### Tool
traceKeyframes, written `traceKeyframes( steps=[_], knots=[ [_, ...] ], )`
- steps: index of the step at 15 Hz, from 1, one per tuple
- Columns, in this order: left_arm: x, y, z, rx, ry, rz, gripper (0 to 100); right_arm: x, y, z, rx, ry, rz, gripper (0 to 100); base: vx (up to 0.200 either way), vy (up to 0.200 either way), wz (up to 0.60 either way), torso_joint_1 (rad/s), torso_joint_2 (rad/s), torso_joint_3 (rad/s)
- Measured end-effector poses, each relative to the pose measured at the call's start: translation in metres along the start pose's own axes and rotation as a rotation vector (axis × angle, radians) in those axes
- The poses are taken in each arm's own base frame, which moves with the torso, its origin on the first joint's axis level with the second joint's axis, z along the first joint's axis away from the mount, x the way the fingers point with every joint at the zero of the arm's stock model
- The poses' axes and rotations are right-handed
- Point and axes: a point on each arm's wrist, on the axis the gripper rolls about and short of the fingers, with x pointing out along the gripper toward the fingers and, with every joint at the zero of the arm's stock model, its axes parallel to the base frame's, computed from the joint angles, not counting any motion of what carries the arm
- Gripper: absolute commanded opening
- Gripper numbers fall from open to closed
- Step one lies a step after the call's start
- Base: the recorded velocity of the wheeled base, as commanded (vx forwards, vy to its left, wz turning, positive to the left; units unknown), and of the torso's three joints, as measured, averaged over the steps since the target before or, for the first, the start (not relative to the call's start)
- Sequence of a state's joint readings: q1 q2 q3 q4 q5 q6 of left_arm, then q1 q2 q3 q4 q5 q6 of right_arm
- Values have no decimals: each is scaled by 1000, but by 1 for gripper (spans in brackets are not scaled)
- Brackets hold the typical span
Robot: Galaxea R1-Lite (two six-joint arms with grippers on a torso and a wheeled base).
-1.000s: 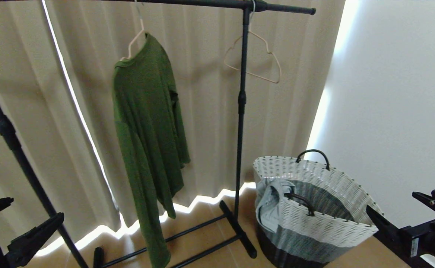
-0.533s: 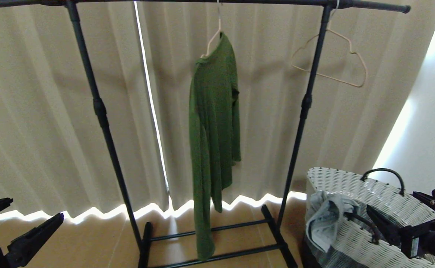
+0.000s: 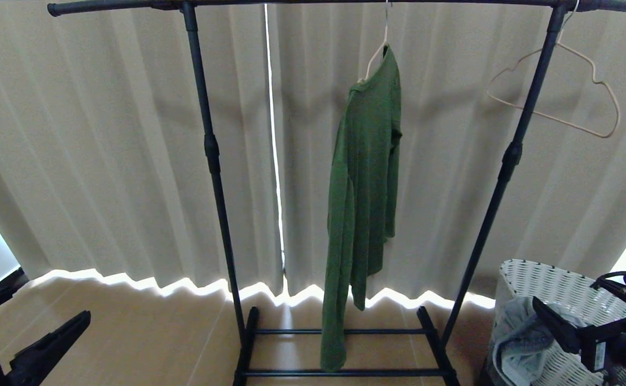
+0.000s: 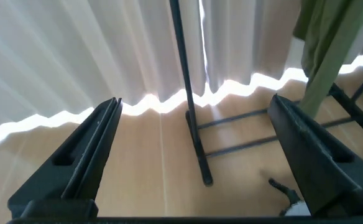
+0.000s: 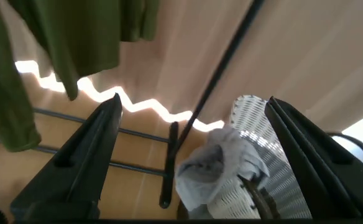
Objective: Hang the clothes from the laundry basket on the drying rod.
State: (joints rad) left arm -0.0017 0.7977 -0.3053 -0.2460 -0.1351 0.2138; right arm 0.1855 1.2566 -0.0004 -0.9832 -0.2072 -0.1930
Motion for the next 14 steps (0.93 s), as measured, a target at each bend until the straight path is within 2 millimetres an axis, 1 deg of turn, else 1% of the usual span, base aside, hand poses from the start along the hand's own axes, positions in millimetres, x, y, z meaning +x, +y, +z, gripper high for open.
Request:
traceKeyframes(
  steps=[3, 9, 14],
  knots=[
    [0, 0, 0, 16, -38, 9, 100, -4, -1, -7, -14, 69, 1, 100, 0, 0, 0, 0, 0, 0],
    [1, -1, -5, 62, -45, 12, 100, -10, -3, -3, -7, 33, -3, 100, 0, 0, 0, 0, 0, 0],
    [1, -1, -5, 61, -45, 11, 100, -11, -3, -3, -6, 30, -4, 100, 0, -200, 0, 5, 2, 0]
  ],
)
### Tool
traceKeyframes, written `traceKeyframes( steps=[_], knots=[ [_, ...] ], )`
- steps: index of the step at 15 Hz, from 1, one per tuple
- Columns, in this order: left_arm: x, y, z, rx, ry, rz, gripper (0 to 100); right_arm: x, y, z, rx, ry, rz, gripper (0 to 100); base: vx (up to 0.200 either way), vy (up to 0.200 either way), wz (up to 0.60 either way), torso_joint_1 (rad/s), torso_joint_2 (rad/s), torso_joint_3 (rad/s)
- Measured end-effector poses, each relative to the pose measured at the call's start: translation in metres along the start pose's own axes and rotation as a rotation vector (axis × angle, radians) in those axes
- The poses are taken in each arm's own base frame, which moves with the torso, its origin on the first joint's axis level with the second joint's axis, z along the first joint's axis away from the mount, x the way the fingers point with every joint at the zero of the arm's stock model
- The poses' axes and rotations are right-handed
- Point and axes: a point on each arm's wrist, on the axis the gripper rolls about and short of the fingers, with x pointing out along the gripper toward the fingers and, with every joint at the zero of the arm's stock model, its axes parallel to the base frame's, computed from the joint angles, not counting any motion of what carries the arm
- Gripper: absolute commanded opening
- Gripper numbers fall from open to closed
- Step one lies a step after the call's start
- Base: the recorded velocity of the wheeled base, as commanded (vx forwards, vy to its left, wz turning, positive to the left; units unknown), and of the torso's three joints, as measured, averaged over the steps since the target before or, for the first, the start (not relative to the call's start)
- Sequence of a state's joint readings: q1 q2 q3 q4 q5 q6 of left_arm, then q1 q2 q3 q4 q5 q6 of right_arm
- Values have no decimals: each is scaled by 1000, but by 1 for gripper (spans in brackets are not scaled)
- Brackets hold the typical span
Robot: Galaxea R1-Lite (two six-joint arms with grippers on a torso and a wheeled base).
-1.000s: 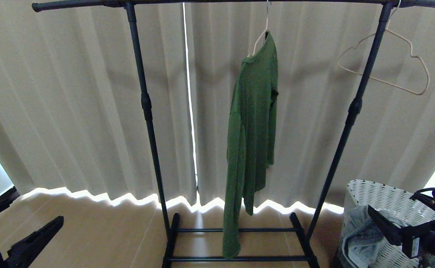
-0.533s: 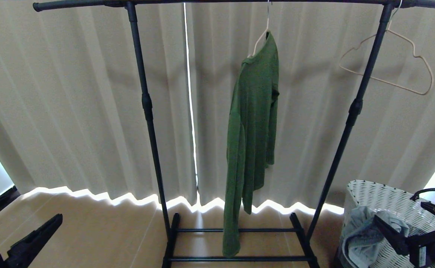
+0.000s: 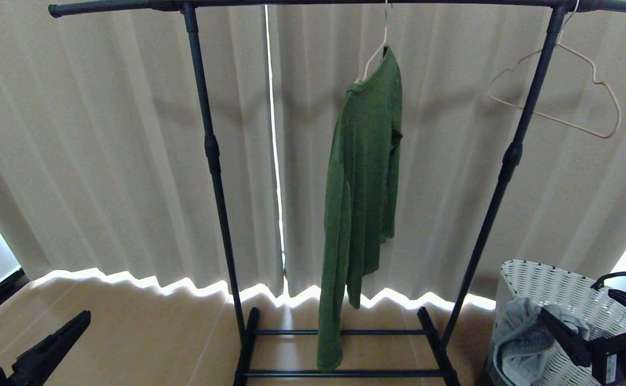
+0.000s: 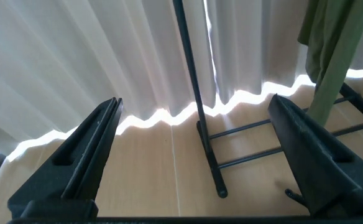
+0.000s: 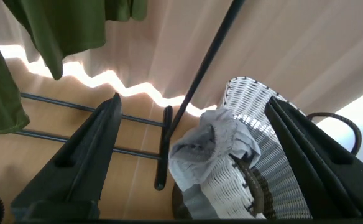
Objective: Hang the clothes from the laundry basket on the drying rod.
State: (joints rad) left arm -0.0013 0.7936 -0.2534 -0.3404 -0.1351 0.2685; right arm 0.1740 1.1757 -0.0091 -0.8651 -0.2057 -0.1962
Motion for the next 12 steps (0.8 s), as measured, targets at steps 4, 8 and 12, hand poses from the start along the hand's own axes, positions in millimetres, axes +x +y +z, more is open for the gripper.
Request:
traceKeyframes(
  steps=[4, 8, 12],
  knots=[
    [0, 0, 0, 0, 1, 0, 100, 0, 0, 0, 0, 1, 0, 100, 0, -200, 0, 1, 4, -1],
    [0, 0, -1, 0, 3, -2, 100, 0, 0, 0, 0, 0, 0, 100, 0, 0, 0, 0, 0, 0],
    [0, -1, -1, -2, 5, -3, 100, -1, 0, -1, 0, 3, 1, 100, 0, 0, 0, 0, 0, 0]
  ],
)
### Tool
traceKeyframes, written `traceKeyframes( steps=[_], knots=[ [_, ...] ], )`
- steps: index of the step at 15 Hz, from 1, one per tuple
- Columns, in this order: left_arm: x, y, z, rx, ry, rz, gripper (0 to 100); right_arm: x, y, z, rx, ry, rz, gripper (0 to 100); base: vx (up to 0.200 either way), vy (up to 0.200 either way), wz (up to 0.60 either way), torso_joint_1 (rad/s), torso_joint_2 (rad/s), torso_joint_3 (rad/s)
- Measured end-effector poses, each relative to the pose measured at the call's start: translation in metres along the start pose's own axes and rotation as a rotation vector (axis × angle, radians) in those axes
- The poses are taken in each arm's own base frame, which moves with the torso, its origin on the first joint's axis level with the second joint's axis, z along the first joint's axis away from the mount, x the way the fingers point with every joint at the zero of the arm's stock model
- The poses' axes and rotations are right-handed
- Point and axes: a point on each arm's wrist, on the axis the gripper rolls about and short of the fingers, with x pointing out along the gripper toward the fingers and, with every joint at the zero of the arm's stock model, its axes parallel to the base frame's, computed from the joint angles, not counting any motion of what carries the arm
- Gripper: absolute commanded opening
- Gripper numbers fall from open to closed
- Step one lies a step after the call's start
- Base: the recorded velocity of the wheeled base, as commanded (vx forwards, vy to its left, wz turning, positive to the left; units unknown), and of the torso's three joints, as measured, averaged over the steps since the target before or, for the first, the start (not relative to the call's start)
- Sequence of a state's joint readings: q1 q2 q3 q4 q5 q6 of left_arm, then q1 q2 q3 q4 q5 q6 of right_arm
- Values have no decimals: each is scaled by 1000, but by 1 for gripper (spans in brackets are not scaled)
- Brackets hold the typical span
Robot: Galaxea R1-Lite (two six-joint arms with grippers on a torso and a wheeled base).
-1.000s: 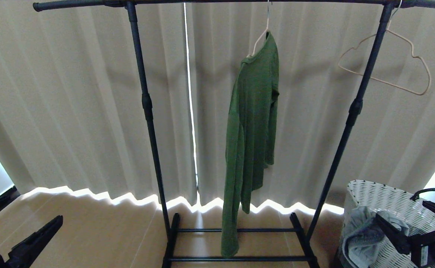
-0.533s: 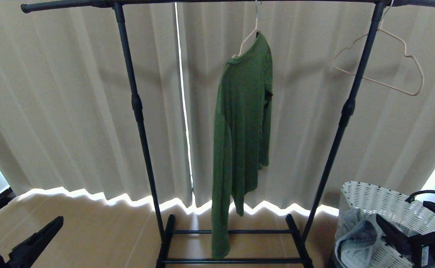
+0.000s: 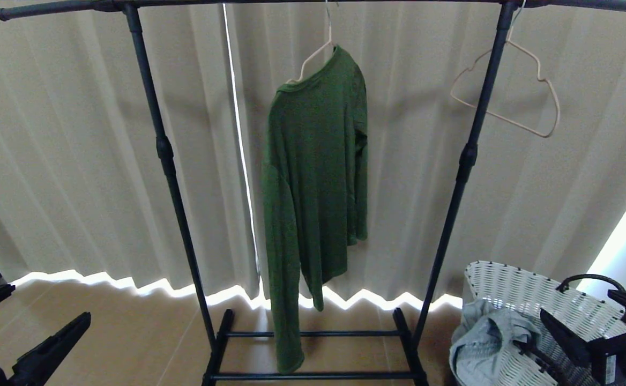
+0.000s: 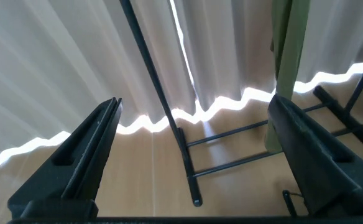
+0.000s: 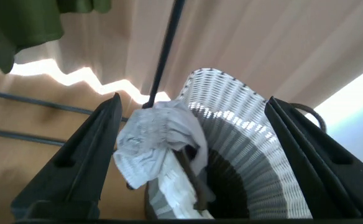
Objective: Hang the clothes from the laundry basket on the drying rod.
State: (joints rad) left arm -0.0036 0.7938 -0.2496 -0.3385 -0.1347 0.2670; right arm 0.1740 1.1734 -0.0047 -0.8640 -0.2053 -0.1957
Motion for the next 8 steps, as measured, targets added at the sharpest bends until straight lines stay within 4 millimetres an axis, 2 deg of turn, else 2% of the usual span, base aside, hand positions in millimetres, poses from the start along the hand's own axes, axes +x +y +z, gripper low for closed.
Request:
traceKeyframes(
  steps=[1, 7, 8],
  knots=[
    [0, 0, 0, -1, 0, 0, 100, 0, 0, 0, 0, 1, 1, 100, 0, 0, 0, 0, 0, 0],
    [1, 0, -1, 0, 9, -2, 100, -1, 1, -4, -7, 32, 7, 100, 200, 0, 0, 3, 2, 2],
    [1, 0, -2, -1, 10, -3, 100, -2, 1, -5, -8, 37, 7, 100, 0, 0, 0, 0, 0, 0]
  ],
)
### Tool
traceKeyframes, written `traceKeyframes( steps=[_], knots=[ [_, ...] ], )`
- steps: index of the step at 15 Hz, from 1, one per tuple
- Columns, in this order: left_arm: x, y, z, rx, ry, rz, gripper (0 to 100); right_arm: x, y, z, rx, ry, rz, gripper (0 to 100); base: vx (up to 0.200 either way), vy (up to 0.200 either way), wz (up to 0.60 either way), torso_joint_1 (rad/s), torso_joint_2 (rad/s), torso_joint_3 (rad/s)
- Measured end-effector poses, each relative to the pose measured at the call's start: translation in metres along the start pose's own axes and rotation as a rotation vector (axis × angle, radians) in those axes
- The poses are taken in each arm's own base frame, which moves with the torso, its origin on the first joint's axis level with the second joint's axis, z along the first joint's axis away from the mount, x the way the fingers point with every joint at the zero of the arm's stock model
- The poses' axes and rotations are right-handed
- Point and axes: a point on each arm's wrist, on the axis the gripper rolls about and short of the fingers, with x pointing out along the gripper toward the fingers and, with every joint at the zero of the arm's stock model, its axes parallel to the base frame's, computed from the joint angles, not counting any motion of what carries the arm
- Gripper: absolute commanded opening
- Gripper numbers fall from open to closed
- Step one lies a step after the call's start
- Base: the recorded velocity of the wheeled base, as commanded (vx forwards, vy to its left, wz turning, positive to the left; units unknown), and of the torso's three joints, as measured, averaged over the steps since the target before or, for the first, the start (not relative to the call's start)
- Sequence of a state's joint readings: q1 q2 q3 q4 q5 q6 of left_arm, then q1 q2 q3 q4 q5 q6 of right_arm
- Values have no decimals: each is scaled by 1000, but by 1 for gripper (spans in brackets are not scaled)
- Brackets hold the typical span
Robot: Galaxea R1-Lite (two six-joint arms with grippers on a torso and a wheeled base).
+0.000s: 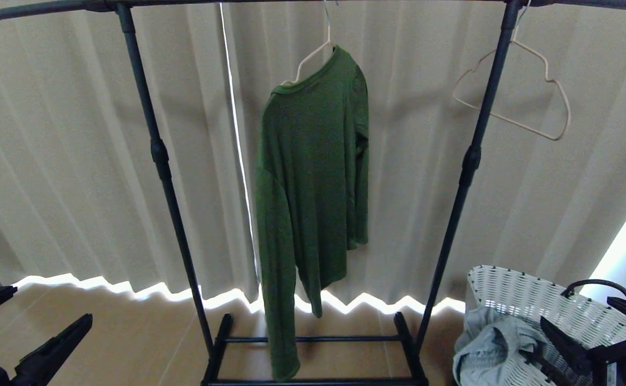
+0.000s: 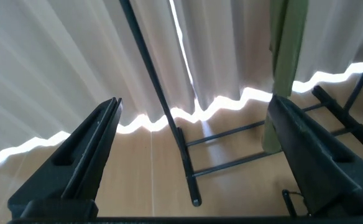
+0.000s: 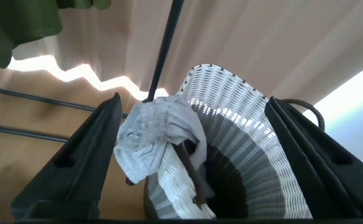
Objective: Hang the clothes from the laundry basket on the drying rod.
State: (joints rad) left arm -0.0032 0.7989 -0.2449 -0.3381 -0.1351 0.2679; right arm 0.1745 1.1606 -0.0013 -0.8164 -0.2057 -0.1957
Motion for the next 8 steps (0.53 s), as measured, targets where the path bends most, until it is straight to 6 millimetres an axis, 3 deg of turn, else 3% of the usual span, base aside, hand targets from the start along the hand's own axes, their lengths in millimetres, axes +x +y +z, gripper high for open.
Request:
traceKeyframes(
  steps=[4, 8],
  knots=[
    [-1, 0, 0, 1, -3, 1, 100, -7, 1, -13, -28, 111, 24, 100, 0, 0, 0, 0, 0, 0],
    [0, 0, 0, 1, -4, 1, 100, -2, 1, -3, -155, 185, 55, 100, 0, 0, 0, 0, 0, 0]
  ],
)
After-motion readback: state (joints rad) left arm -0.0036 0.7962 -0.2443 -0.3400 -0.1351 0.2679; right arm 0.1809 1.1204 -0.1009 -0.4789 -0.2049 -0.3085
